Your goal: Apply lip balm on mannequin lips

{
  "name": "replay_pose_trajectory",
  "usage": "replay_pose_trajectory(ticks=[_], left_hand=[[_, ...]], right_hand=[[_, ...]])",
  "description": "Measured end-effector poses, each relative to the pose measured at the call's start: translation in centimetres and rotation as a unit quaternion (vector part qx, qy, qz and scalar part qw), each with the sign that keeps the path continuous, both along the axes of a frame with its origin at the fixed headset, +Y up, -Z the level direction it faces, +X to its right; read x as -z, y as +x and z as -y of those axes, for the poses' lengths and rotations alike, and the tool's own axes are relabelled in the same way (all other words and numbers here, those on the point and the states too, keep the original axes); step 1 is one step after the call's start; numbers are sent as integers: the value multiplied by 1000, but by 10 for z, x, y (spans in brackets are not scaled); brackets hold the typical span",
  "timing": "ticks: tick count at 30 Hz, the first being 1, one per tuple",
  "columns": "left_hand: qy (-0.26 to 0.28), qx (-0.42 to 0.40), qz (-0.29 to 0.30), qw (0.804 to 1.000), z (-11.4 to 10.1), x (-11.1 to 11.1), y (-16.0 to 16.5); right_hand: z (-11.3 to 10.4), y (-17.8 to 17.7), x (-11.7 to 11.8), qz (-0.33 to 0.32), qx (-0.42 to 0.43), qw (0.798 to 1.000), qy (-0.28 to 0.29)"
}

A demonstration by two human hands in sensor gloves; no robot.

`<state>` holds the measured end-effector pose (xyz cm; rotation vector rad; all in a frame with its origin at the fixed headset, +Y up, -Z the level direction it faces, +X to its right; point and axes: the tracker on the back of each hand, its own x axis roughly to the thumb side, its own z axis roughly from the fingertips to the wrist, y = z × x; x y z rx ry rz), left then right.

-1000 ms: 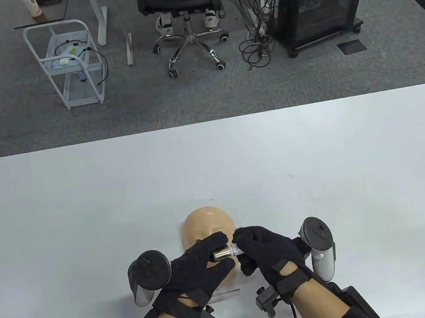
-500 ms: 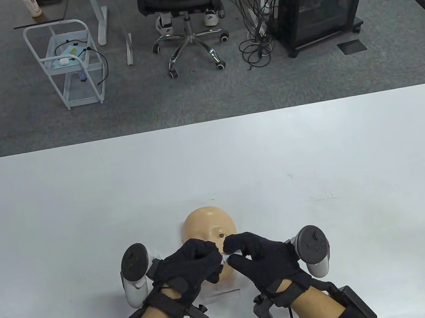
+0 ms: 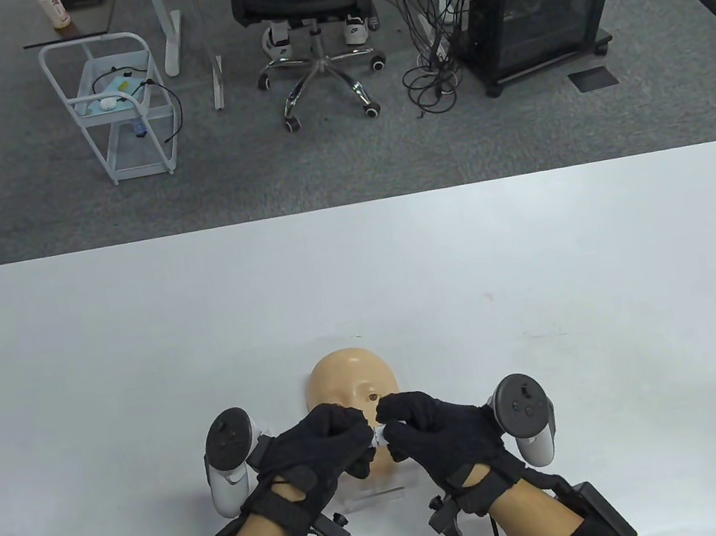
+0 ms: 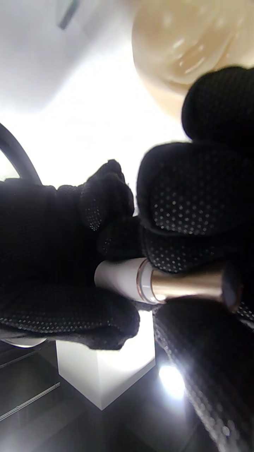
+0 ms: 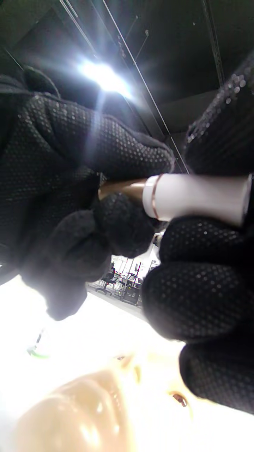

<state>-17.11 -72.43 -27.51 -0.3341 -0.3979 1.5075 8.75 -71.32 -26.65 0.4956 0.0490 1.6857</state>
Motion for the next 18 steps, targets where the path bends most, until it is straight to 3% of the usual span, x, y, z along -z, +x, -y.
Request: replay_pose_trajectory(ticks=[5, 9, 12, 14, 16, 18], left_hand=[[13, -20, -4, 1000, -6, 1, -9], [147, 63, -86, 983, -37, 4, -50], [201, 201, -167, 944, -56, 3, -83], [184, 324, -184, 910, -58, 4, -97], [109, 486, -141, 856, -47, 12, -105], [35, 540, -90, 836, -29, 21, -106]], right_hand=[[2, 3, 2, 9, 37, 999, -14], [5, 10, 5, 21, 57, 998, -31], [7, 14, 8, 30, 66, 996, -45], [10, 16, 9, 29, 79, 995, -60], [12, 17, 11, 27, 93, 993, -72], [11, 19, 12, 32, 79, 994, -61]])
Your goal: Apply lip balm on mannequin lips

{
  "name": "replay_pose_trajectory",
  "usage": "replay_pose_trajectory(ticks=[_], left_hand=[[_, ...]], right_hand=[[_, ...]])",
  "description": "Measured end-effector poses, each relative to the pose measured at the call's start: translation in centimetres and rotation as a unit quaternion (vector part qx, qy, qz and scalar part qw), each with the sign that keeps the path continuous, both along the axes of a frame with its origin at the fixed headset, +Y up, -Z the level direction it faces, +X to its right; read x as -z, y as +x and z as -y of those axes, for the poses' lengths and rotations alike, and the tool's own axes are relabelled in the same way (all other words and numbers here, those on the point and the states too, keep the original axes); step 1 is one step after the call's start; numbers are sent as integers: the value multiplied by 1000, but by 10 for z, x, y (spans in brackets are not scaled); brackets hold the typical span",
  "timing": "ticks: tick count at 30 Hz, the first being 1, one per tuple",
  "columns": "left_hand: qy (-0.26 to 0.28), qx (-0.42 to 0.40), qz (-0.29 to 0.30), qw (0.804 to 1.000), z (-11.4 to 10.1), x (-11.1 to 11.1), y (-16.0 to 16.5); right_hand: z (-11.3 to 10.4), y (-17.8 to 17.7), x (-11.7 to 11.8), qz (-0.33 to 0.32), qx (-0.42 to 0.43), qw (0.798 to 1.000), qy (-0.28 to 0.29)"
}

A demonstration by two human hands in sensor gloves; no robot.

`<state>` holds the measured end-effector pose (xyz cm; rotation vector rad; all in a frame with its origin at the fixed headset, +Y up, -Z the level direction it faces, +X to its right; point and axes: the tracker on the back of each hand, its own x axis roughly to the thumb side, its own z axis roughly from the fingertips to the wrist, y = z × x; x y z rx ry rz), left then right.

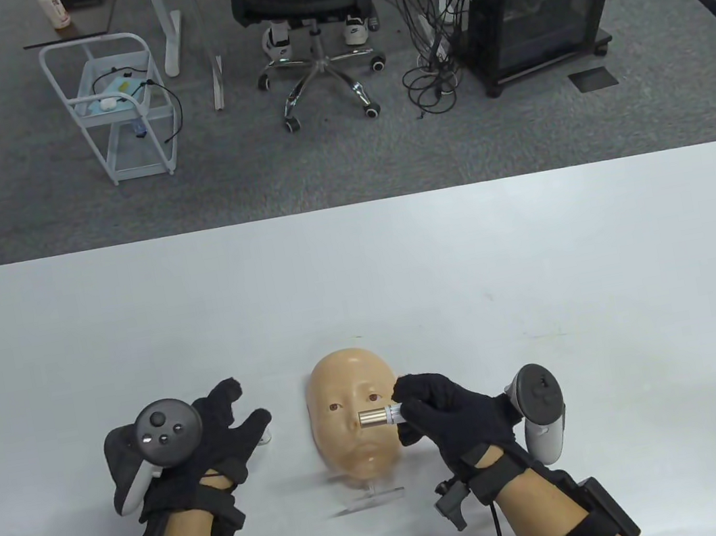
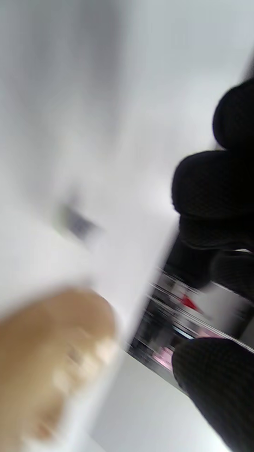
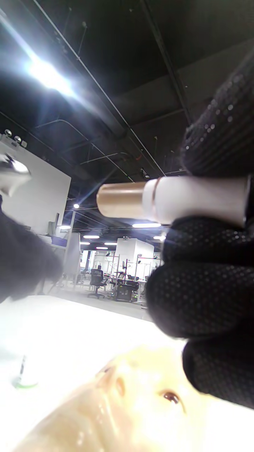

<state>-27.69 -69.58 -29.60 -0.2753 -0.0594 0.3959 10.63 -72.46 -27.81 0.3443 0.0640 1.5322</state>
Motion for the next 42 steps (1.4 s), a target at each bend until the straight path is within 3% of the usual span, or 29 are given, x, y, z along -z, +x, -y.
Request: replay_pose_trajectory(ticks=[2, 4, 10, 18, 20, 22, 24, 27, 31, 32, 38, 42], left_hand=[[-29, -8, -4, 1000, 18, 9, 3], [-40, 42, 12, 998, 32, 16, 11], [-55, 70, 27, 996, 55, 25, 28], [-37, 77, 36, 996, 60, 32, 29], [-19, 47, 34, 998, 54, 30, 28], [-3, -40, 35, 999, 45, 26, 25], [2, -171, 33, 985, 38, 20, 24], [7, -391, 53, 919, 28, 10, 36], [-31, -532, 99, 840, 27, 2, 62], [-43, -545, 104, 831, 28, 1, 66], [-80, -567, 135, 809, 30, -6, 84], [-67, -559, 128, 817, 28, -7, 85]], right_hand=[[-1, 1, 1, 4, -20, 1000, 13], [-1, 1, 0, 5, -23, 1000, 17], [-2, 1, 0, 4, -39, 999, 31], [-2, -1, 0, -1, -45, 998, 34], [-2, -1, 0, 1, -47, 998, 36], [-3, 0, 0, 4, -48, 998, 40], [-4, 1, -1, 8, -48, 998, 43], [-5, 0, -1, 12, -51, 998, 47], [-6, -2, -4, 14, -56, 997, 57], [-6, -2, -4, 15, -56, 997, 59], [-8, -1, -5, 23, -54, 996, 62], [-8, -3, -6, 19, -59, 996, 64]])
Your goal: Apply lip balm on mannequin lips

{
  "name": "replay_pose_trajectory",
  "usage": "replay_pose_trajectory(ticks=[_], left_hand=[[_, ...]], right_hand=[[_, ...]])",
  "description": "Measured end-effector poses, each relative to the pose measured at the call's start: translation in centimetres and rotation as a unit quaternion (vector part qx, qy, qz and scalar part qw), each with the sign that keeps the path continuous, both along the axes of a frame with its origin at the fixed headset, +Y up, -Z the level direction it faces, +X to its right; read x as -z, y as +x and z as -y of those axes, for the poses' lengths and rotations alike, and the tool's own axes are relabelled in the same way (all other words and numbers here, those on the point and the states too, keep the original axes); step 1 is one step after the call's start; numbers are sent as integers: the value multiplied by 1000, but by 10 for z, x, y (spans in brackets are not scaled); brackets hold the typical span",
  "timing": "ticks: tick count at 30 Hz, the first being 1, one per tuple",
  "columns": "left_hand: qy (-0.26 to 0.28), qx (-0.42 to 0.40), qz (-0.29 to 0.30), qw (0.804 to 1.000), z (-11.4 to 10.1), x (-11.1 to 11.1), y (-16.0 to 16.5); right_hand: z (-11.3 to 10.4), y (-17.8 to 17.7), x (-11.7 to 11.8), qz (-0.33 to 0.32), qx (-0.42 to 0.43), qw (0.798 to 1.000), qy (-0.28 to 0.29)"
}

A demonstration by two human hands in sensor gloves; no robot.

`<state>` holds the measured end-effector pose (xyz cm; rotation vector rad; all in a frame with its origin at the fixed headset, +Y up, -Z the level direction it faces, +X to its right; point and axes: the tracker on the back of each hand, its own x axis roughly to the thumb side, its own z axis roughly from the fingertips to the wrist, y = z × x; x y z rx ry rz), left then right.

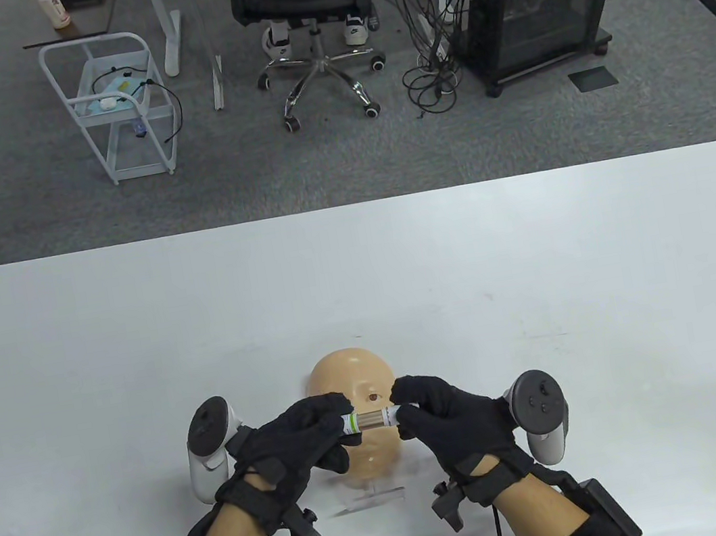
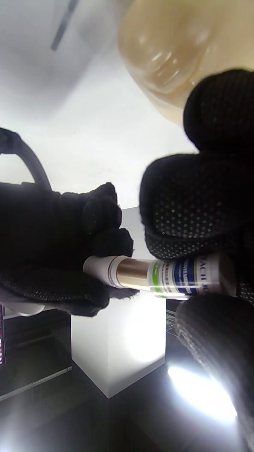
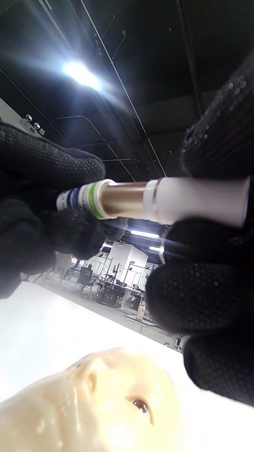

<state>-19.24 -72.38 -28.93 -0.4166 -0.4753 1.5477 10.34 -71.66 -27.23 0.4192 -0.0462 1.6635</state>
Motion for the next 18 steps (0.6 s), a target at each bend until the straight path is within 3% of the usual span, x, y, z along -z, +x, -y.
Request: replay_pose_trajectory(ticks=[18], left_hand=[[45, 38, -27, 998, -3, -6, 13]], right_hand=[[-2, -10, -7, 5, -39, 999, 29]])
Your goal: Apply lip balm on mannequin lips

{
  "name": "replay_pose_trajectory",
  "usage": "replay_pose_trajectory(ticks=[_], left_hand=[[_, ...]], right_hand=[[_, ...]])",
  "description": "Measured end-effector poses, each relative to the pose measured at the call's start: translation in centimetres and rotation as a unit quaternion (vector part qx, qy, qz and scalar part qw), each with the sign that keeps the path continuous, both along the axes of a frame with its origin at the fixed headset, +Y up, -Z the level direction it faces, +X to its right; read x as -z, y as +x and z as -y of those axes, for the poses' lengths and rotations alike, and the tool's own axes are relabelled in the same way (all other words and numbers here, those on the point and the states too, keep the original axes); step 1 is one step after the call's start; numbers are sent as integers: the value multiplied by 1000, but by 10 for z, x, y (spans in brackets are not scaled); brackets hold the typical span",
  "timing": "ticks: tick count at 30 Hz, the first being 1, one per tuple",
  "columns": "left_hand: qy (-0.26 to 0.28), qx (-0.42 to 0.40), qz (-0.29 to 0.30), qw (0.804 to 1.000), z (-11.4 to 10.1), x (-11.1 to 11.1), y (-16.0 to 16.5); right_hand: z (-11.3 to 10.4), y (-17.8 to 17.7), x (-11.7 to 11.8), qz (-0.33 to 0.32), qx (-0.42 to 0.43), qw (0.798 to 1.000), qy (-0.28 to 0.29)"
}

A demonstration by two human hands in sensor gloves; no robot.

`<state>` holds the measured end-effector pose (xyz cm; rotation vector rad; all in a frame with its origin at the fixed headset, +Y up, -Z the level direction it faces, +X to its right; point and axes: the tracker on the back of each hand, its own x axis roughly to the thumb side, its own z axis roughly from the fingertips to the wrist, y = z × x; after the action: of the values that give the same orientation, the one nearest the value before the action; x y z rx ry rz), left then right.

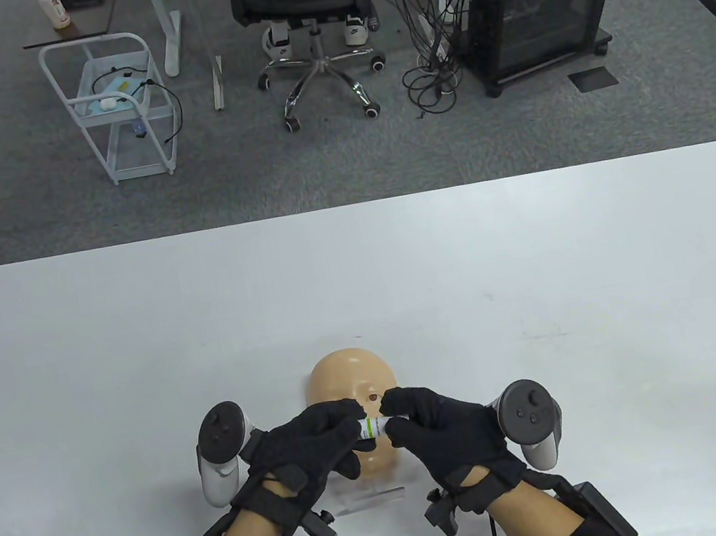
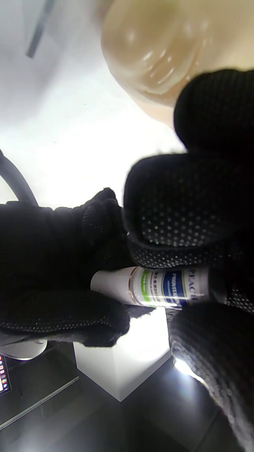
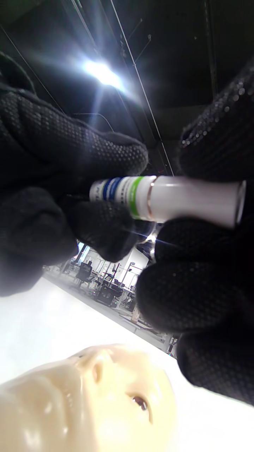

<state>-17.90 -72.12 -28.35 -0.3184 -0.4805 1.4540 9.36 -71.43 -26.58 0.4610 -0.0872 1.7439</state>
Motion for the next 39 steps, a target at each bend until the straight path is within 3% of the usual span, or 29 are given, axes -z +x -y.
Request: replay_pose_trajectory(ticks=[20, 25, 29, 31, 35, 39], left_hand=[[3, 17, -16, 1000, 1, -2, 3], [35, 32, -20, 999, -8, -3, -1], [71, 62, -58, 994, -20, -1, -18], [108, 109, -88, 984, -27, 0, -29], [161, 226, -133, 951, -32, 6, -49], [180, 361, -158, 901, -29, 12, -60]], right_hand=[[-1, -2, 0, 4, -13, 1000, -2], [-2, -6, -1, -21, -33, 999, 7], [-14, 0, -4, 15, -108, 991, 81], [-20, 7, -4, 46, -152, 981, 107], [-25, 21, -1, 112, -215, 965, 97], [-25, 32, 6, 133, -283, 947, 76]])
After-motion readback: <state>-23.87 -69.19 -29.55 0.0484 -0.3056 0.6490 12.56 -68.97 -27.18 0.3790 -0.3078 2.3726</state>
